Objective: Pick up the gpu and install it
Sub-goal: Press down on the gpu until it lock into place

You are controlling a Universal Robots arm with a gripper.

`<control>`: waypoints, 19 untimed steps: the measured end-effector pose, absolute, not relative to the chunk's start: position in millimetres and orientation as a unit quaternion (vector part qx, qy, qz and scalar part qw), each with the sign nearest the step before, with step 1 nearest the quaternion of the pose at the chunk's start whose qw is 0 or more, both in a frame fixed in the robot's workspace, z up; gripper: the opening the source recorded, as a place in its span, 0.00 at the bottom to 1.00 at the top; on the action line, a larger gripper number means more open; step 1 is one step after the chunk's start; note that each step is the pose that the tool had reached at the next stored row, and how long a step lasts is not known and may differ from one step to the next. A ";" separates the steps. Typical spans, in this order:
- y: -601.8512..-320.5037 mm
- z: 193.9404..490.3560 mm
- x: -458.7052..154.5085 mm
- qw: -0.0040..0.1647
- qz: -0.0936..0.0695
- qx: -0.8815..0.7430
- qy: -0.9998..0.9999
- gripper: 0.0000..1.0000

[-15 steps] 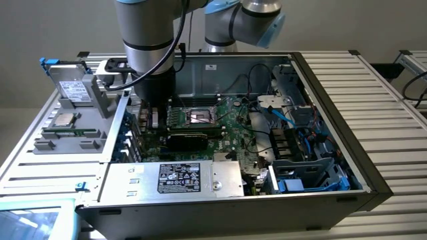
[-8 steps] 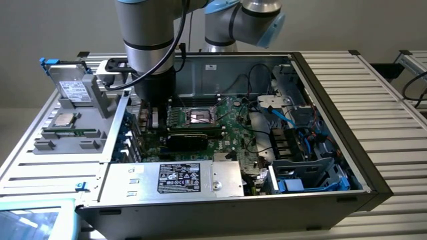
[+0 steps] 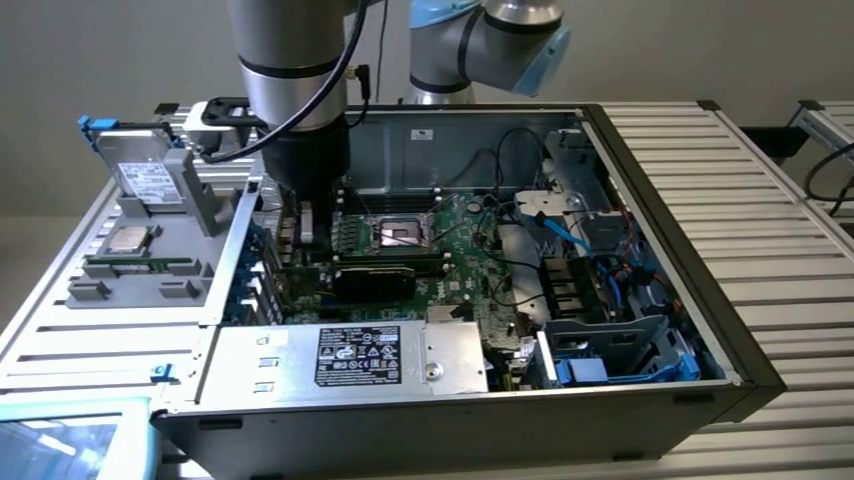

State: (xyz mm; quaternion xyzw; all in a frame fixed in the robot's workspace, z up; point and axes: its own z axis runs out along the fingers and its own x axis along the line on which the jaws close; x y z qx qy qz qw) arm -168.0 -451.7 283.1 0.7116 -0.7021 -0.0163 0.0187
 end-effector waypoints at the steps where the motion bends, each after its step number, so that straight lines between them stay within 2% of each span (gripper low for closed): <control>1: -452.0 283.0 -167.2 0.019 -0.016 0.712 -0.702 0.12; 19: -457.3 280.2 -104.7 0.019 -0.017 0.712 -0.702 0.12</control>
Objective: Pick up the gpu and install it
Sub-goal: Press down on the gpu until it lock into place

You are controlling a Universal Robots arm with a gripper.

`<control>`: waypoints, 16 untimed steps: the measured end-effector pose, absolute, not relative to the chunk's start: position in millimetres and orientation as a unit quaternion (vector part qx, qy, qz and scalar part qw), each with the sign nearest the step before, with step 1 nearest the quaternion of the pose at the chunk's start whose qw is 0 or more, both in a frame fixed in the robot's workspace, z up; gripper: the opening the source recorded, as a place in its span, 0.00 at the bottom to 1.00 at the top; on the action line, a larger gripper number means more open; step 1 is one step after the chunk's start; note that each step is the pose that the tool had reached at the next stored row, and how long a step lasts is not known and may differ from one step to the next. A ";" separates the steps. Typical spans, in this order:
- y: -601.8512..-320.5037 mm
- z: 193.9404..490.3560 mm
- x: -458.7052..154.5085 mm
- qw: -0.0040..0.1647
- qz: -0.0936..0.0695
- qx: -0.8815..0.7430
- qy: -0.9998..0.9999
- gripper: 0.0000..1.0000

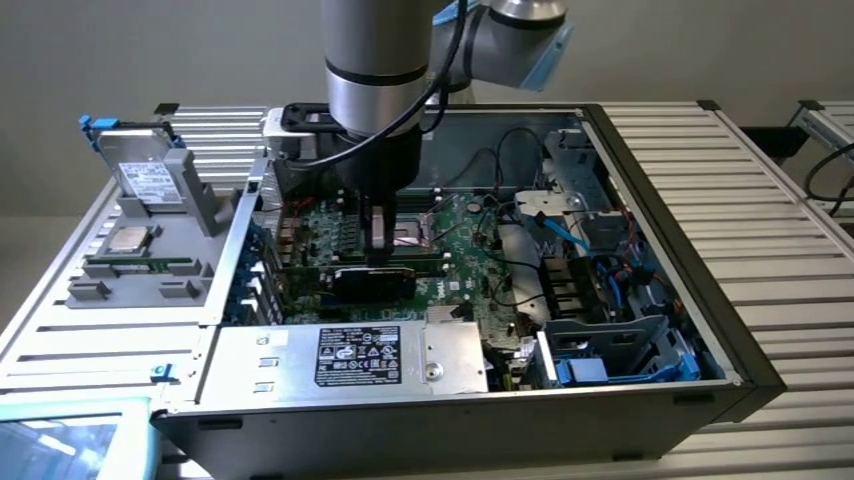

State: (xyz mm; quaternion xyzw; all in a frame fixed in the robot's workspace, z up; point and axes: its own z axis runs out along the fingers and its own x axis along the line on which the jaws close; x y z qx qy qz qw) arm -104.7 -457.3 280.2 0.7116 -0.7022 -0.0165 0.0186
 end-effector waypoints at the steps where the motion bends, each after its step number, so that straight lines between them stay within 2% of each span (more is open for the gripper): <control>1: -457.3 279.9 -100.9 0.019 -0.017 0.712 -0.702 0.12; 16: -457.3 267.8 -99.7 0.018 -0.017 0.712 -0.702 0.12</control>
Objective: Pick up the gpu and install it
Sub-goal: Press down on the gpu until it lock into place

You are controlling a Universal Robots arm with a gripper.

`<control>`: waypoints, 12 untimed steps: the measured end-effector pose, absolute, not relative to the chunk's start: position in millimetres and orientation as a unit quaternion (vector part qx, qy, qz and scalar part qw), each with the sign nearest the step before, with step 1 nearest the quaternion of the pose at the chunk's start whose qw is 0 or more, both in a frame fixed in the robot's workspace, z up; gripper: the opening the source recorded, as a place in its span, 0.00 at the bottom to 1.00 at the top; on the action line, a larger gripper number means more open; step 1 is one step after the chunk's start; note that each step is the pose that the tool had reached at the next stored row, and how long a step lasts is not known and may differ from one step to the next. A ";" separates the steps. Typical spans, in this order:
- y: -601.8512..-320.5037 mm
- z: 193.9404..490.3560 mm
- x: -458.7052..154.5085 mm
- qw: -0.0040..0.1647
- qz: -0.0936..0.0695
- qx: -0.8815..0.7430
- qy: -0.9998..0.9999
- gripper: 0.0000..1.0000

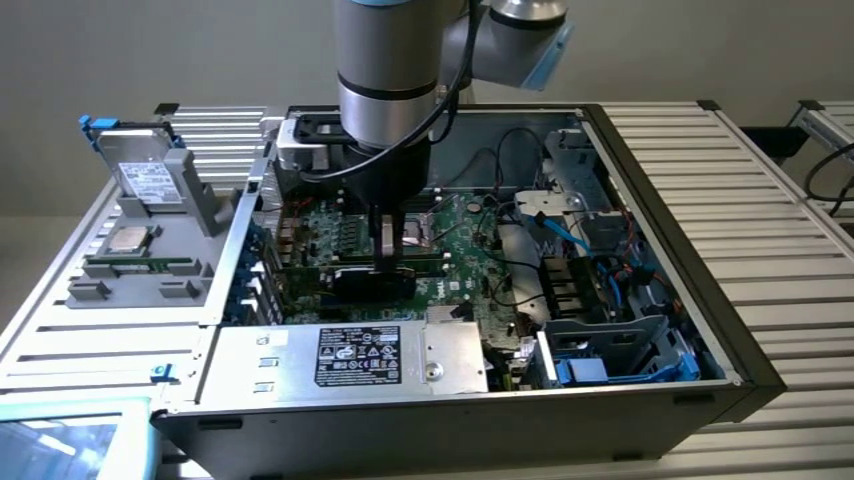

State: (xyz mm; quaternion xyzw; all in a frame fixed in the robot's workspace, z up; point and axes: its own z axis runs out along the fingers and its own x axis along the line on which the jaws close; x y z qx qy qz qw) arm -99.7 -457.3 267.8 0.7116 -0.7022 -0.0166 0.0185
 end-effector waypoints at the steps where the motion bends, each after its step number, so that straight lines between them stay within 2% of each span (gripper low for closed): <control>1: -457.4 266.4 -99.7 0.019 -0.016 0.712 -0.702 0.12; 12: -457.3 260.6 -99.7 0.019 -0.016 0.712 -0.702 0.12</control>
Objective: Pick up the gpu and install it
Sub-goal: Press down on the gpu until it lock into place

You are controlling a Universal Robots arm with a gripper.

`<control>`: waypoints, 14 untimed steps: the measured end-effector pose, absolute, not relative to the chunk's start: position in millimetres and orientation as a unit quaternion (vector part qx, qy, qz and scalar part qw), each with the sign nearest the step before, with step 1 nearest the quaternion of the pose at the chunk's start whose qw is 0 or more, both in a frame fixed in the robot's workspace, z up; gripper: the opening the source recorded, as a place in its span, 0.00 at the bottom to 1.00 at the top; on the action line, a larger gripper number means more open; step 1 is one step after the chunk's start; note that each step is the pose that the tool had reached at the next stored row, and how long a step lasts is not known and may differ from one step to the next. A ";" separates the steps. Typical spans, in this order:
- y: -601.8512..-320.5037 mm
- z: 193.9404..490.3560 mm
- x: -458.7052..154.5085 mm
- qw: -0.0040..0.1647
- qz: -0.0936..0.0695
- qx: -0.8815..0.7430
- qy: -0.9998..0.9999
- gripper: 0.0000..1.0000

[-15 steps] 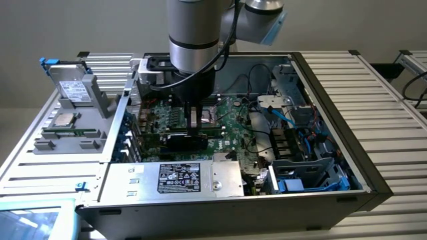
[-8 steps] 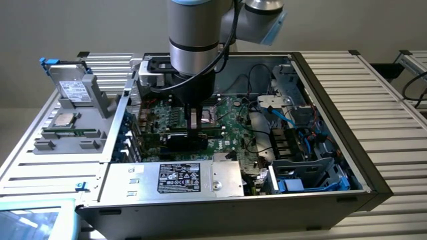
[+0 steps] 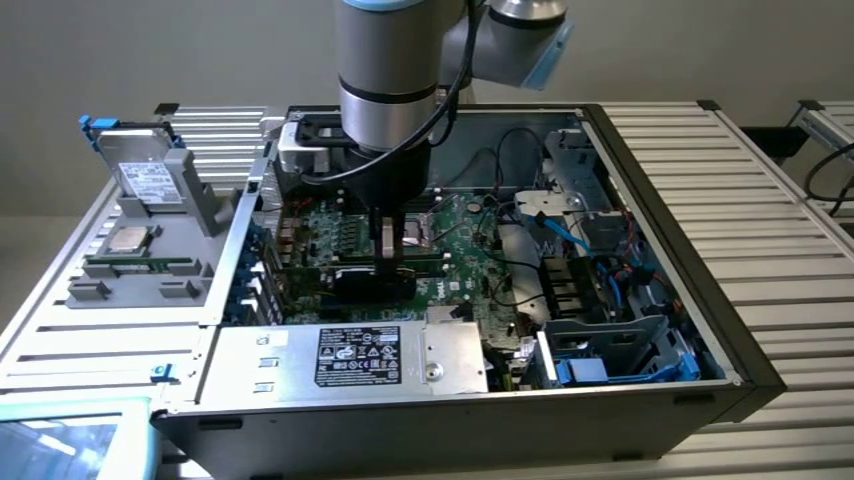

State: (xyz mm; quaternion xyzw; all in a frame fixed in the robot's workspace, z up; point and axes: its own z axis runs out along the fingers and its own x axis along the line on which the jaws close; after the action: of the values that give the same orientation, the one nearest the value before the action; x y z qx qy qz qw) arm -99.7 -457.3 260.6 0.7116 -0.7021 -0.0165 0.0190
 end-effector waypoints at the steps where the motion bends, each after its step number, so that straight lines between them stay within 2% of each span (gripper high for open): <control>1: -457.2 260.5 -99.7 0.019 -0.016 0.712 -0.702 0.12; 9: -457.3 288.8 -99.7 0.020 -0.018 0.712 -0.702 0.12; 14: -457.3 290.3 -99.7 0.021 -0.019 0.712 -0.702 0.12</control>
State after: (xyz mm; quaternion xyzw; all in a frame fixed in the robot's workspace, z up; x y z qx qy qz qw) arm -99.7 -457.3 290.3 0.7116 -0.7020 -0.0188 0.0206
